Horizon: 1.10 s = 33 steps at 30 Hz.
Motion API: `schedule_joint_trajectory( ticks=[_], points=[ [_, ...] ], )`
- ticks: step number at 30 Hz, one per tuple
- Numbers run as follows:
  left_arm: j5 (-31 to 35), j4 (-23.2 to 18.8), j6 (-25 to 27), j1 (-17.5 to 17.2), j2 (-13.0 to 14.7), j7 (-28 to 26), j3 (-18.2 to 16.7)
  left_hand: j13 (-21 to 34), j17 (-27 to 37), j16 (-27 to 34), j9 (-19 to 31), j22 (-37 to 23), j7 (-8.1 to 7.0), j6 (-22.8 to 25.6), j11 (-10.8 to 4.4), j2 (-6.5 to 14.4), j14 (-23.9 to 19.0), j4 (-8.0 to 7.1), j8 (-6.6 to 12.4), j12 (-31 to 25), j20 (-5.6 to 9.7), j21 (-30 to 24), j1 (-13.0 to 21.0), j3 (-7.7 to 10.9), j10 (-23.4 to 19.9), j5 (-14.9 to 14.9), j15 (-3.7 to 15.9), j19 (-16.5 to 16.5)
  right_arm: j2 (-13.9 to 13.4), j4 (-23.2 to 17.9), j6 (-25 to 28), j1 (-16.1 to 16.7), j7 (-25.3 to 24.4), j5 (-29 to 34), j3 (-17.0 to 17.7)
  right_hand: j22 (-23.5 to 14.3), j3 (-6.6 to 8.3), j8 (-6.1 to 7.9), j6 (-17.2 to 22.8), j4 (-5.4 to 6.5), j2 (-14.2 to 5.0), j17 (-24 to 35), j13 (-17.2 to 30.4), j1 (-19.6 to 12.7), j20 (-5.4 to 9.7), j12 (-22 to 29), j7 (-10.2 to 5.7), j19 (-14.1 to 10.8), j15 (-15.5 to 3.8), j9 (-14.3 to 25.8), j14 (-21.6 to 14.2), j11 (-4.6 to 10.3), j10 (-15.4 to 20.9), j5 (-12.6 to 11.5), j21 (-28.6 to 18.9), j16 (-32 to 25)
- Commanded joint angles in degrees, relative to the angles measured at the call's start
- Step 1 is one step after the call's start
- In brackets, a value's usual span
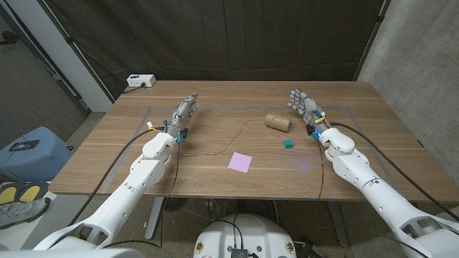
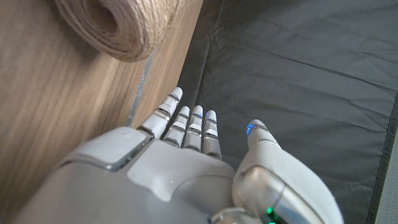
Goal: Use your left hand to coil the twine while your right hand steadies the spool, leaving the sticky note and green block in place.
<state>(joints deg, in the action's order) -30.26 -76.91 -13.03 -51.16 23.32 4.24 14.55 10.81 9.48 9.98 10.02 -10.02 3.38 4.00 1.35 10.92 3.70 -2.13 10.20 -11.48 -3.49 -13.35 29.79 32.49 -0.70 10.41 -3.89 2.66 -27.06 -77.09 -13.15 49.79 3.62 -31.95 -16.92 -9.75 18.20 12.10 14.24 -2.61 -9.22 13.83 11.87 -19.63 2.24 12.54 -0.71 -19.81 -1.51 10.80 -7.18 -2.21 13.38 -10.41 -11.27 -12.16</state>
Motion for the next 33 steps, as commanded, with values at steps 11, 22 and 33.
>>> schedule_joint_trajectory(
  ticks=[11, 22, 33],
  points=[
    [1.78, 2.77, -0.33, 1.54, -2.96, 3.96, -2.16, 0.21, 0.12, 0.24, 0.22, -0.1, -0.47, 1.63, 0.24, -0.88, -0.34, 1.56, 0.71, -0.49, -0.04, 0.31, 1.02, 0.25, -0.69, 0.65, -0.2, 0.35, -4.64, -12.72, 10.2, 3.24, -12.01, 11.3, -0.95, -0.21, 0.89, 0.18, 1.37, -2.48, 0.73, -0.6, 0.22, -2.96, -0.62, -0.01, 1.56, 0.76, 1.42, 0.3, -0.26, -1.54, 0.43, 0.07, 0.1, 0.06],
    [1.75, 4.11, -0.56, 2.31, -3.28, 5.83, -2.42, 0.19, 0.12, 0.23, 0.22, -0.09, -0.54, 2.21, -0.03, -1.02, -0.42, 2.41, 0.76, -0.52, 0.19, 0.51, 1.28, 0.32, -0.83, 0.84, -0.04, 0.5, -7.23, -19.75, 18.25, 3.46, -16.93, 16.26, -2.55, -0.2, 1.25, 0.11, 2.04, -3.66, 0.88, -0.86, 0.12, -4.14, -1.12, -0.26, 3.49, 1.04, 2.51, 0.21, 0.07, -2.48, 0.31, 0.13, 0.15, 0.17],
    [1.66, 5.25, -0.6, 3.09, -3.4, 7.23, -2.51, 0.17, 0.11, 0.24, 0.2, -0.06, -0.8, 2.34, -0.34, -1.23, -0.55, 3.36, 0.66, -0.56, 0.5, 0.68, 1.66, 0.43, -1.05, 1.1, 0.2, 0.7, -9.12, -24.86, 25.77, 2.97, -19.45, 19.92, -4.06, -0.12, 2.42, -0.34, 1.48, -6.88, 2.2, -1.58, -0.04, -8.1, -2.61, -0.58, 4.71, 0.65, 3.92, 0.11, -0.17, -3.42, 0.04, -0.23, 0.01, 0.32]
  ],
)
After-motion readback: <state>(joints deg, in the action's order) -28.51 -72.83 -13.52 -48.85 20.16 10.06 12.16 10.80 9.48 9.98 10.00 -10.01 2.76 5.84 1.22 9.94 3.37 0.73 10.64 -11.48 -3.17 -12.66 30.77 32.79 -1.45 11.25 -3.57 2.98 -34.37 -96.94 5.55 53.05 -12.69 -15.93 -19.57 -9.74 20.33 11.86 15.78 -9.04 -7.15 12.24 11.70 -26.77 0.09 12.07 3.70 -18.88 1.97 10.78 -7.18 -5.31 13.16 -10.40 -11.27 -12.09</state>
